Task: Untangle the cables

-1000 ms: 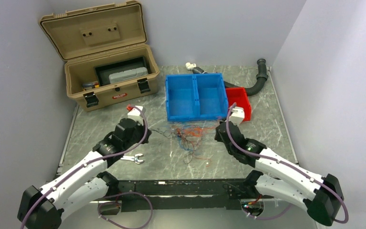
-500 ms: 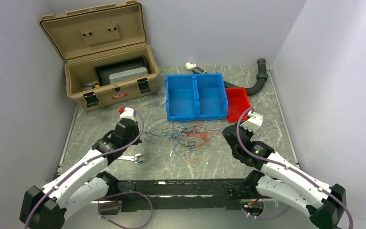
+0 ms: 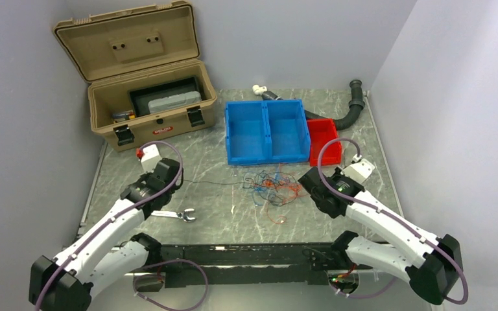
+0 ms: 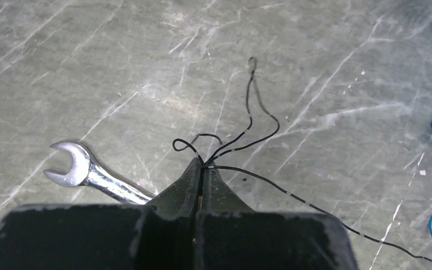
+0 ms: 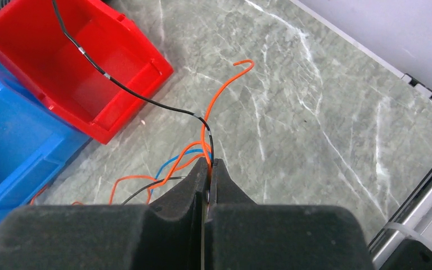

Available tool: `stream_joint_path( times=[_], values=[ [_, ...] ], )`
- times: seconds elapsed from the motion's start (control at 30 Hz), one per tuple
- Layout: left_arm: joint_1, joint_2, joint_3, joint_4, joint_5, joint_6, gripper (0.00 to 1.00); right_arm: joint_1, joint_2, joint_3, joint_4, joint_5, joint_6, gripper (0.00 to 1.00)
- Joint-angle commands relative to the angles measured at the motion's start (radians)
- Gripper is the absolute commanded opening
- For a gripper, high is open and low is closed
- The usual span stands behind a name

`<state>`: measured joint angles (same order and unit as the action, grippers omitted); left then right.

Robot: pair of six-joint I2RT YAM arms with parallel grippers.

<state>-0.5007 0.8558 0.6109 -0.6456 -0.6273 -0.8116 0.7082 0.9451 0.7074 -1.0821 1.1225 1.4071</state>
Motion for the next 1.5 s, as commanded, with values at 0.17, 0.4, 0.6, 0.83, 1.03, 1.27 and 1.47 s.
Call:
stream_joint_path(
  times=[0.17,0.4,0.6,0.83,1.03,1.27,1.47],
  values=[
    [-0.011,-0.066,-0.043,0.41,0.551,0.374,0.02,-0.002,-0.157,-0.102,0.592,-0.402,-0.79,0.37],
    [-0.012,-0.126,-0.066,0.54,0.747,0.419,0.02,-0.002,-0.234,-0.189,0.9,-0.853,-1.007,0.83],
    [-0.012,-0.092,0.022,0.541,0.878,0.458,0.0,0.016,-0.032,-0.111,1.022,-1.108,-1.11,0.83],
    [-0.012,-0.083,0.128,0.526,0.954,0.473,0.0,0.088,0.102,-0.071,1.221,-1.375,-1.283,0.9],
    [-0.012,-0.049,0.272,0.476,1.007,0.468,0.0,0.118,0.217,-0.113,1.439,-1.359,-1.289,0.92],
    [-0.01,-0.03,0.482,0.367,0.922,0.494,0.0,0.12,0.35,-0.184,1.517,-1.144,-1.151,0.75],
    [-0.002,-0.022,0.641,0.204,0.541,0.508,0.0,0.118,0.255,-0.296,1.397,-0.948,-0.918,0.46]
  ],
)
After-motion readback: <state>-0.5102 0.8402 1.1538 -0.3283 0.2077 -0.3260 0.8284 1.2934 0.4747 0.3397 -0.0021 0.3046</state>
